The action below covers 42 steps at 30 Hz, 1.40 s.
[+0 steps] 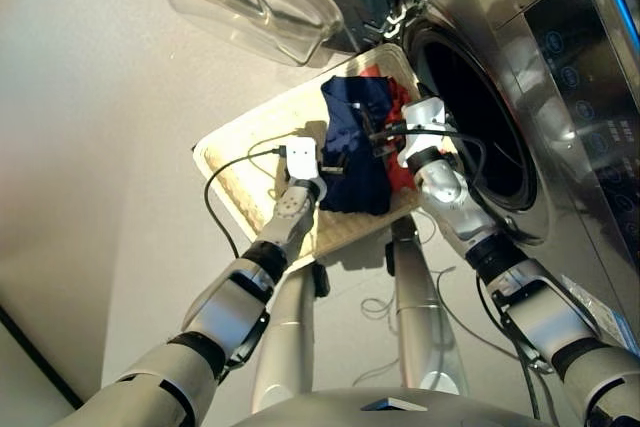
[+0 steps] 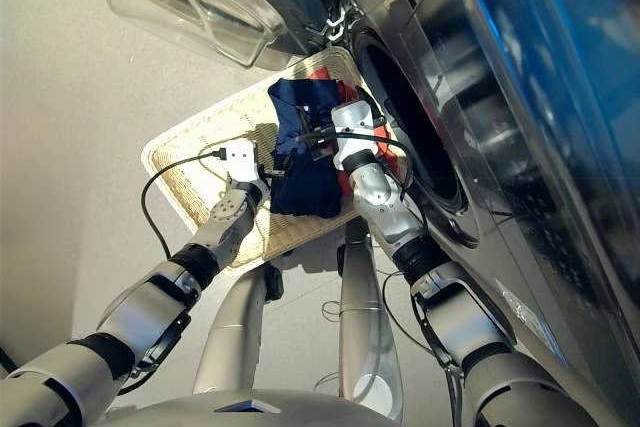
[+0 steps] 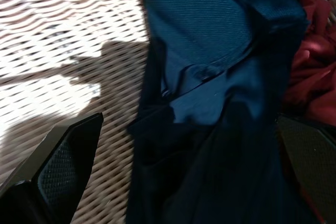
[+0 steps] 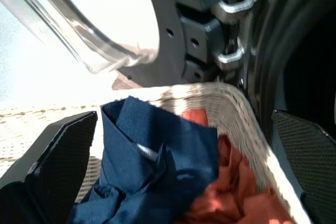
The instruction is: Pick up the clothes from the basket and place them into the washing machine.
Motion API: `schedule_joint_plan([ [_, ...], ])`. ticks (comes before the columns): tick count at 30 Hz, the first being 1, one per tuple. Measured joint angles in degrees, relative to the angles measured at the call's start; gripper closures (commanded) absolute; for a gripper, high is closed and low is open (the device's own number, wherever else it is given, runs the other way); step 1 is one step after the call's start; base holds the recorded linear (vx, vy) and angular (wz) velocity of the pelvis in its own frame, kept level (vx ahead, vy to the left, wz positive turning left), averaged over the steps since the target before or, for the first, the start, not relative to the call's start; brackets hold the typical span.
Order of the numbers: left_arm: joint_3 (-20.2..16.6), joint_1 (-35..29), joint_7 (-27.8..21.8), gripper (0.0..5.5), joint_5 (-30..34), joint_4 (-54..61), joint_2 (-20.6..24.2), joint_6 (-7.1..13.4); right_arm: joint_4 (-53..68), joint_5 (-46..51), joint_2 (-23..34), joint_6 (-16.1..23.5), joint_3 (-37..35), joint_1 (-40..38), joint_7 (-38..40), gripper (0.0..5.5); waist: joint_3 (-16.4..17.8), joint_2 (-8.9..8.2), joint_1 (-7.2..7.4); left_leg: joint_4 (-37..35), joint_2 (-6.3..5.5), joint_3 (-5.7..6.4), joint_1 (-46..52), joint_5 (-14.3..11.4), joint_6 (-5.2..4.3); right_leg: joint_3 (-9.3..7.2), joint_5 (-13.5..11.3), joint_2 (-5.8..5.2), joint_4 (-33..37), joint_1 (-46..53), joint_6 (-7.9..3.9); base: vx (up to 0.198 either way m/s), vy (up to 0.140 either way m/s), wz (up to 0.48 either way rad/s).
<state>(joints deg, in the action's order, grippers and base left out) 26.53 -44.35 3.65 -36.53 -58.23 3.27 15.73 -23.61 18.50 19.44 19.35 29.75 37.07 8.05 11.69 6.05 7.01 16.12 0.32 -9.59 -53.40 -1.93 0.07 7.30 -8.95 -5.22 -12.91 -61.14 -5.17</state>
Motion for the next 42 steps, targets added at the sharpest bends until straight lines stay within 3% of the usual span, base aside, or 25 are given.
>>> schedule_joint_plan([
  [6, -0.2, -2.5, 1.3, 0.00, 0.0, -1.8, 0.2, -0.2, 3.4, 0.0, -0.1, 0.0, 0.0, 1.3, 0.0, 0.00, 0.4, -0.58, 0.15, 1.2, 1.19, 0.19, -4.0, -0.8, -0.96, 0.55, -0.8, 1.03, 0.1, -4.0, 1.12, 0.000, 0.000, 0.000],
  [10, -2.0, -4.5, 1.9, 0.00, 0.0, -4.0, 0.3, -0.3, 3.9, 0.0, -0.2, 0.0, 0.0, 2.4, 0.0, 0.00, 1.0, -1.02, 0.14, 1.6, 1.67, 0.29, -5.4, -1.2, -1.41, 0.68, -0.9, 1.61, -0.1, -5.6, 1.20, 0.000, 0.000, 0.000],
  [12, -2.2, -5.0, 2.3, 5.05, -0.1, -4.5, 0.5, -0.4, 3.9, 0.0, -0.2, 0.0, 0.0, 2.9, 0.0, 0.00, 1.5, -1.20, 0.13, 1.9, 1.83, 0.46, -5.8, -1.4, -1.59, 0.65, -0.9, 1.81, -0.2, -5.9, 1.22, 0.000, 0.000, 0.000],
  [13, -2.4, -5.2, 2.3, 5.50, -0.2, -4.6, 0.4, -0.4, 3.9, 0.0, -0.2, 0.0, -0.1, 3.0, 0.0, 0.00, 1.5, -1.22, 0.15, 2.1, 1.85, 0.70, -6.2, -1.5, -1.64, 0.66, -0.9, 1.88, -0.3, -6.3, 1.23, 0.000, 0.000, 0.000],
  [15, -2.7, -5.4, 2.1, 5.50, -0.7, -4.7, 0.3, -0.6, 3.9, 0.7, -0.2, 0.0, -0.5, 3.0, 0.0, 0.00, 1.8, -1.30, 0.21, 2.5, 1.84, 0.87, -6.7, -1.6, -1.71, 0.59, -0.7, 1.89, -0.9, -6.8, 1.44, 0.000, 0.000, 0.000],
  [17, -2.7, -5.3, 1.2, 5.50, -1.7, -4.7, 0.3, -0.9, 3.9, 2.3, -0.3, 0.0, -0.8, 2.7, -0.1, 0.00, 2.0, -1.41, 0.24, 3.3, 1.81, 1.78, -7.2, -1.9, -1.90, 0.56, -0.5, 2.07, -1.6, -7.2, 1.58, 0.000, 0.000, 0.000],
  [25, -3.3, -4.7, 0.3, 5.50, -4.3, -3.4, 0.6, -1.1, 1.0, 4.4, -0.9, 0.1, -3.4, 1.4, -1.0, 0.00, 2.1, -1.44, 0.88, 4.2, 1.80, 2.49, -6.4, -2.0, -1.96, -0.09, 0.0, 1.98, -3.1, -6.4, 1.68, 0.000, 0.000, 0.000],
  [31, -4.5, 2.2, -2.1, 5.50, -12.2, 5.1, 1.5, -0.6, -7.0, 2.9, -0.9, 0.0, -3.3, -0.4, 0.1, 0.00, 2.1, -1.49, 0.56, 2.0, 1.43, 3.20, 1.1, -1.5, -2.00, -1.29, 0.7, 1.35, -2.7, 0.7, 1.96, 0.000, 0.000, 0.000],
  [35, -4.5, 5.8, -4.1, 5.50, -16.4, 11.9, 1.9, 0.3, -9.7, -2.9, -0.5, -0.3, -2.0, -2.7, -0.1, 0.00, 2.1, -1.49, 0.45, -3.3, 0.66, 4.46, 7.5, 0.8, -2.20, -2.74, 1.2, 0.49, -1.1, 5.8, 1.85, 0.000, 0.000, 0.000],
  [38, -4.3, 6.8, -5.3, 5.50, -19.2, 17.2, 2.2, 0.4, -11.5, -4.2, -0.1, -1.3, -0.4, -3.5, -1.5, 0.00, 2.1, -1.49, -0.72, -5.8, 0.54, 5.10, 9.9, 2.3, -2.51, -3.77, 1.0, 0.31, -0.7, 7.6, 2.65, -0.085, -0.016, 0.123],
  [42, -4.3, 7.9, -5.8, 5.50, -21.9, 21.7, 2.8, 0.6, -11.5, -6.8, -0.1, -1.8, 2.9, -3.5, -3.8, 0.00, 2.1, -1.48, -1.74, -7.4, 0.46, 5.49, 12.5, 2.9, -2.52, -4.35, 1.2, 0.13, -0.6, 9.8, 2.65, 0.000, 0.000, 0.000],
])
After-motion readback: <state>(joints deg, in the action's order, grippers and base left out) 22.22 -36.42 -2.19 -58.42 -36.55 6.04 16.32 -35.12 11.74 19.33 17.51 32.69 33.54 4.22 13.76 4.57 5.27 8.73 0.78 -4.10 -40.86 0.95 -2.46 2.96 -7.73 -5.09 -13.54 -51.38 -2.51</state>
